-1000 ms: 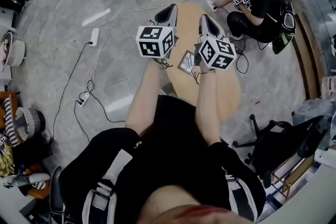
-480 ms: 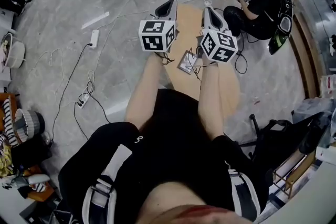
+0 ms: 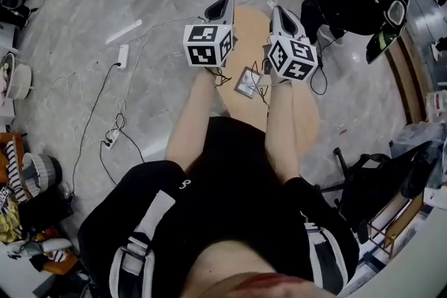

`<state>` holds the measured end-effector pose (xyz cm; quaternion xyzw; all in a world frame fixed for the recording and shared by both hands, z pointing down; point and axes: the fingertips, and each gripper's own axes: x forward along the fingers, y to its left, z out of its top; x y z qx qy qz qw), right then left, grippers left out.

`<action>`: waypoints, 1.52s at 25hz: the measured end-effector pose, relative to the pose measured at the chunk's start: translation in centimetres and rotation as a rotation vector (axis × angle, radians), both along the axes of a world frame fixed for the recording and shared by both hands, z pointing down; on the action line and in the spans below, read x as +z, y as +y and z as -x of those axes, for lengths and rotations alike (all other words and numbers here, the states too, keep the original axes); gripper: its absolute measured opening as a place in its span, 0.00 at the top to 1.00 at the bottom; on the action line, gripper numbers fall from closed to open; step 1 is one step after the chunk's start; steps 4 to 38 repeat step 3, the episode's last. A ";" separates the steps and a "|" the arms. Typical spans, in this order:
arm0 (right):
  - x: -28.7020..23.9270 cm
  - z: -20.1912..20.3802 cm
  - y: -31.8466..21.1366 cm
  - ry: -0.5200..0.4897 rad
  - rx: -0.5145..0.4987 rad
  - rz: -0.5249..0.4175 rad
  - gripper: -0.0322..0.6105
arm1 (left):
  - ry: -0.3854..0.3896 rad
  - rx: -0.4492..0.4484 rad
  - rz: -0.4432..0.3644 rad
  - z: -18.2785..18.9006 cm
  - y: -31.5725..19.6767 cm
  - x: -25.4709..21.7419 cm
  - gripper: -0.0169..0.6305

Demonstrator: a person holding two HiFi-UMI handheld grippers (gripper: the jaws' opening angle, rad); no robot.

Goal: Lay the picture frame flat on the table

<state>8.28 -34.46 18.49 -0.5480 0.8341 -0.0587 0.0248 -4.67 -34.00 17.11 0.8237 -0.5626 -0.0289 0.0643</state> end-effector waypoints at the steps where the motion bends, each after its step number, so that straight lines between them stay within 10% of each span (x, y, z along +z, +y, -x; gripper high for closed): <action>1: -0.2 -0.1 -0.1 0.001 0.003 -0.004 0.93 | -0.001 0.001 -0.003 0.0 0.0 -0.1 0.96; 38: -0.4 -0.2 -0.1 0.001 0.007 -0.010 0.93 | -0.003 0.003 -0.008 0.0 -0.1 -0.3 0.96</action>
